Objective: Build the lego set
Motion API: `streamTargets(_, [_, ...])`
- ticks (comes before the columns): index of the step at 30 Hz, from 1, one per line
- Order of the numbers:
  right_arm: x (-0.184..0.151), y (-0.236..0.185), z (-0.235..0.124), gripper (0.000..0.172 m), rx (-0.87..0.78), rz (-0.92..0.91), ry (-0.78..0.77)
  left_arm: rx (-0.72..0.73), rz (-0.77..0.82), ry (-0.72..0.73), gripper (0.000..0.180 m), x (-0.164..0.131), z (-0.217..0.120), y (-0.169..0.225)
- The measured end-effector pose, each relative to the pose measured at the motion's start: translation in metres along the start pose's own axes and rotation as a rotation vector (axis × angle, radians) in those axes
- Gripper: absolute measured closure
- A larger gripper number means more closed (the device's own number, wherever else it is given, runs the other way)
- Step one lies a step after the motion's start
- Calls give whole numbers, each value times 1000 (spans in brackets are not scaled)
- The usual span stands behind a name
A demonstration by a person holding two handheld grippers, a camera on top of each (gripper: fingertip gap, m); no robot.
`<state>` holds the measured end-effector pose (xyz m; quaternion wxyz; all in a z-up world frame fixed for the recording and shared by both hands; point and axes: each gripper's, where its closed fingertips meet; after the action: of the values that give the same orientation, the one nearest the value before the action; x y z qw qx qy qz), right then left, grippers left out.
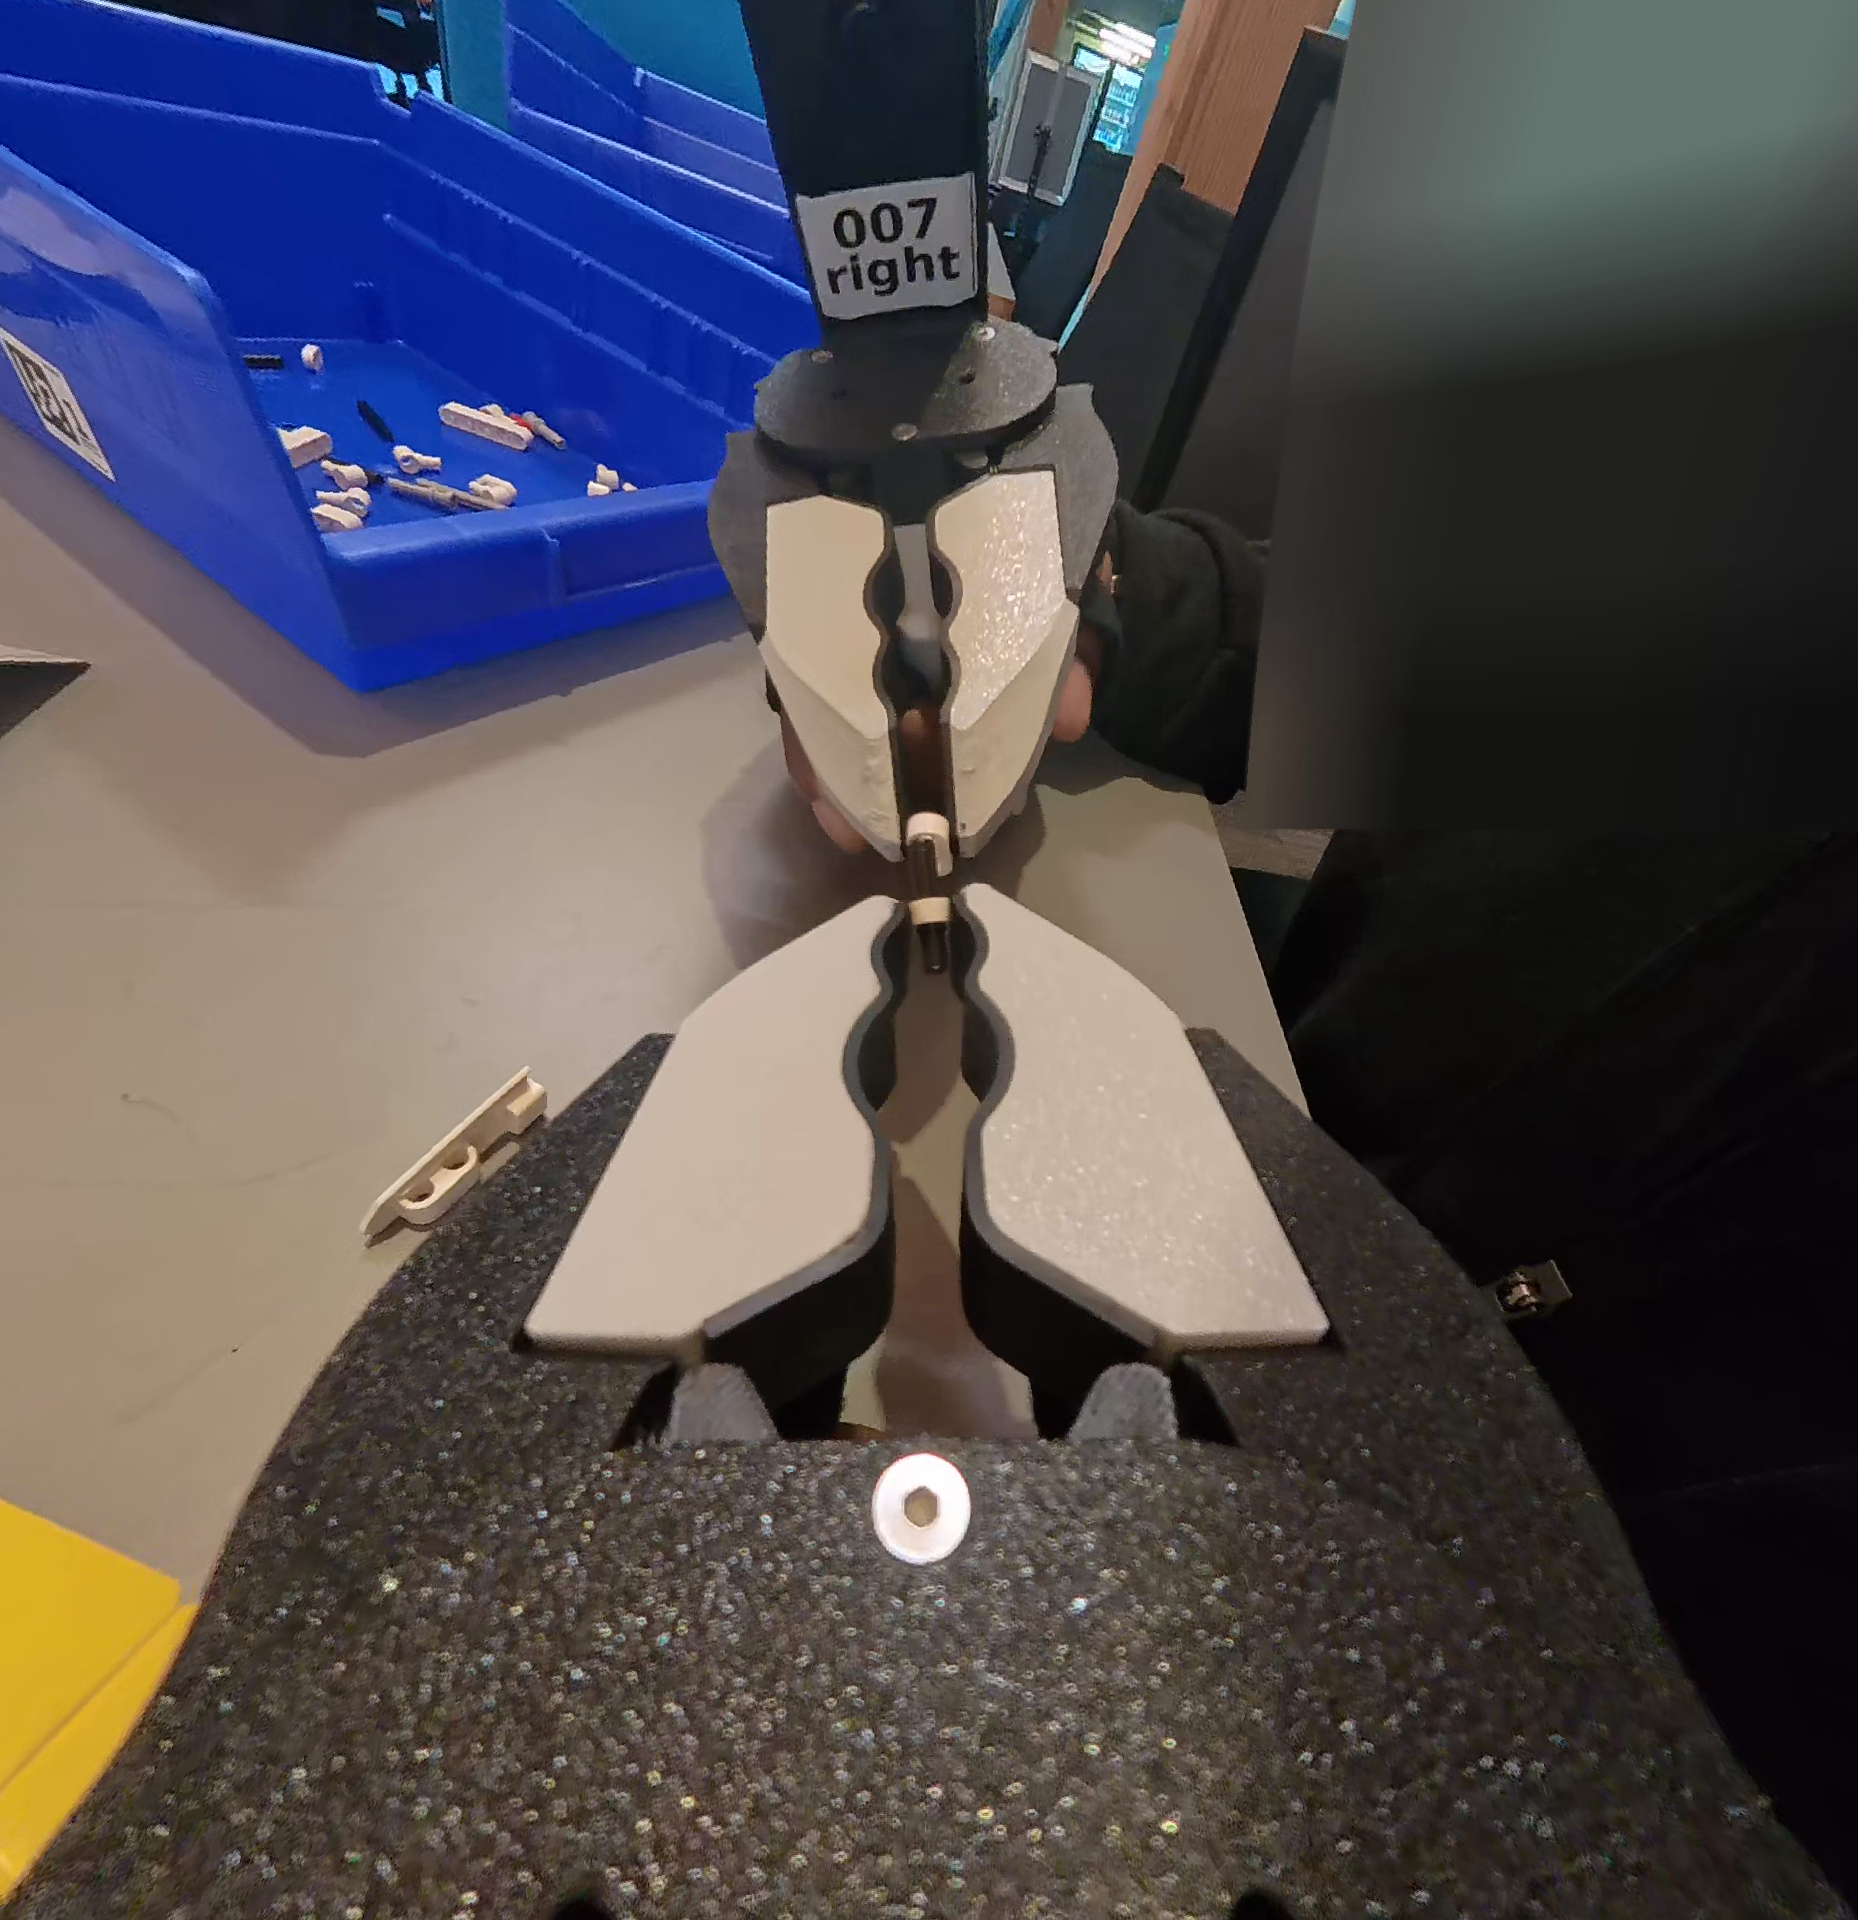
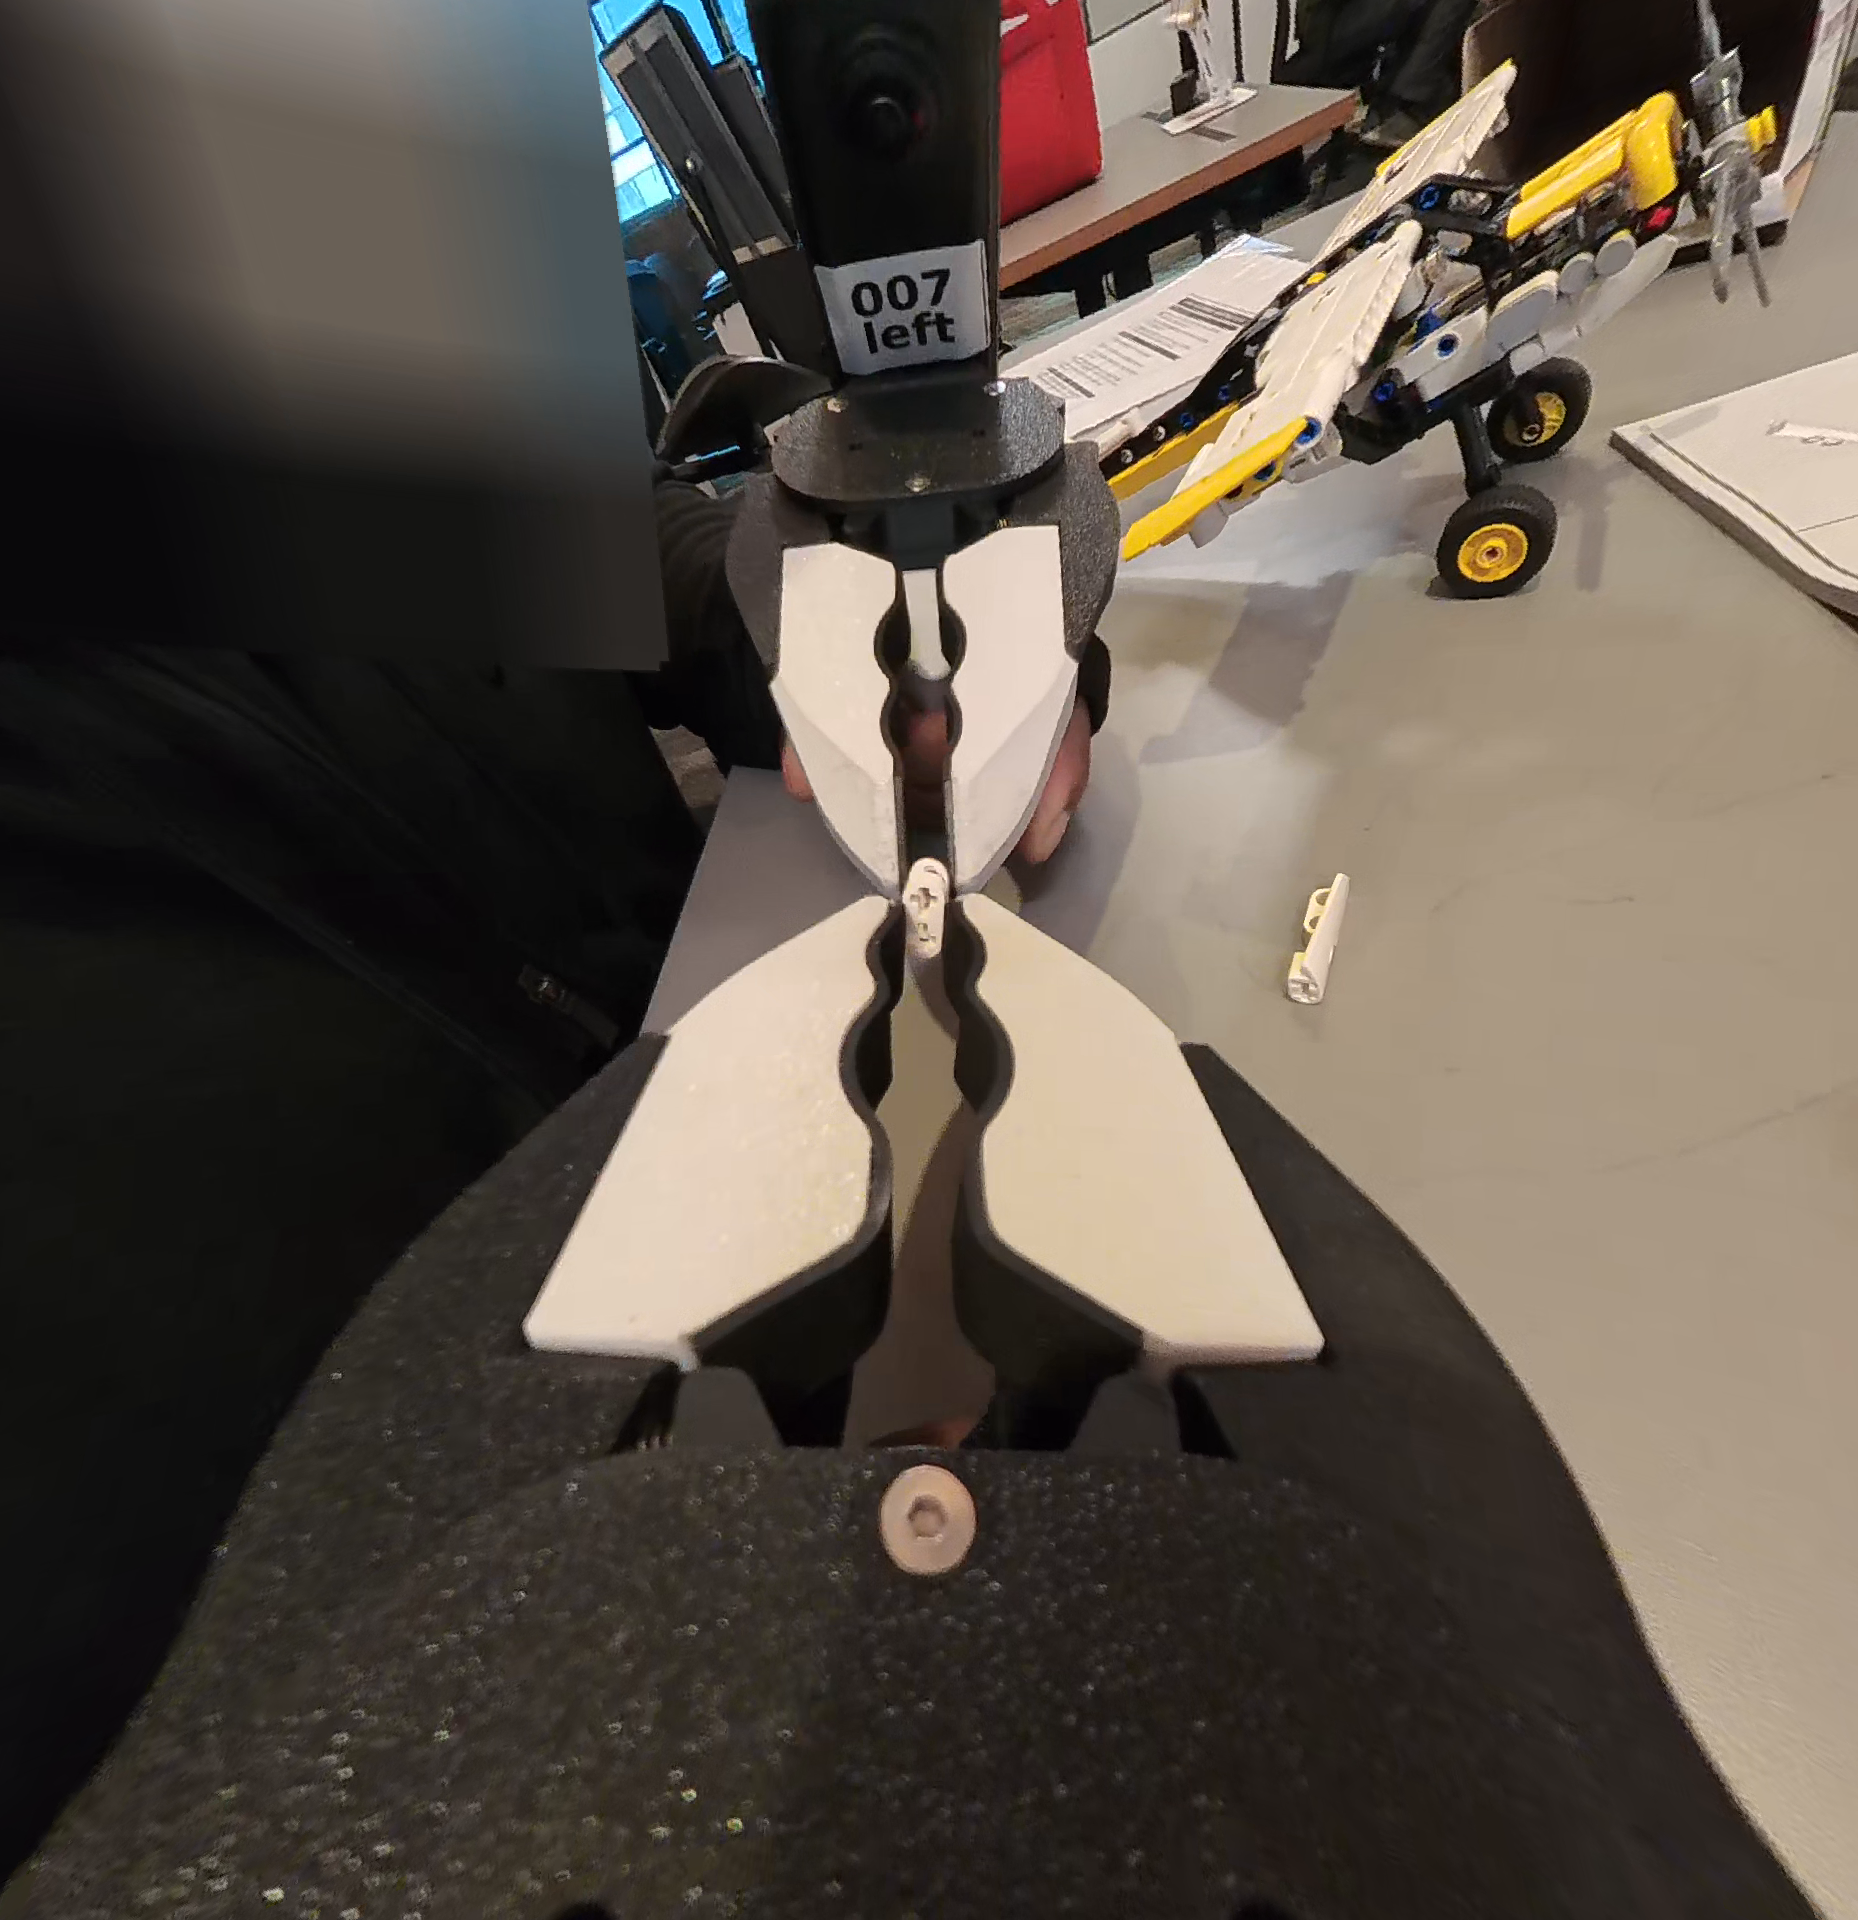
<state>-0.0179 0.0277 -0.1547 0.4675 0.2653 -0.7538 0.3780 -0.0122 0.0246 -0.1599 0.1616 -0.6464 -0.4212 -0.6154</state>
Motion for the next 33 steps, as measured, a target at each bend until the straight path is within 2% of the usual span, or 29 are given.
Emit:
streamTargets(13, [-27,-3,7,165,-5,-95,-171,7,55,-231,174,-30,6,3])
streamTargets(22, [-36,-6,8,165,20,-114,-242,-35,54,-262,174,-35,8,7])
streamTargets(27, [-44,-11,10,165,55,-143,-301,-58,83,-337,174,-45,12,12])
streamTargets(33, [-38,-10,11,165,52,-123,-271,-44,77,-312,174,-42,11,10])
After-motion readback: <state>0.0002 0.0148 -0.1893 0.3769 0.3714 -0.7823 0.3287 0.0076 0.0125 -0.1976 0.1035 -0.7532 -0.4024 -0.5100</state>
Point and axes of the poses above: each gripper's, where its closed fingertips meet, z out along the fingers, x out of its top, y = z × x across the jaws, and after that the axes turned 9 degrees about -x, right-handed
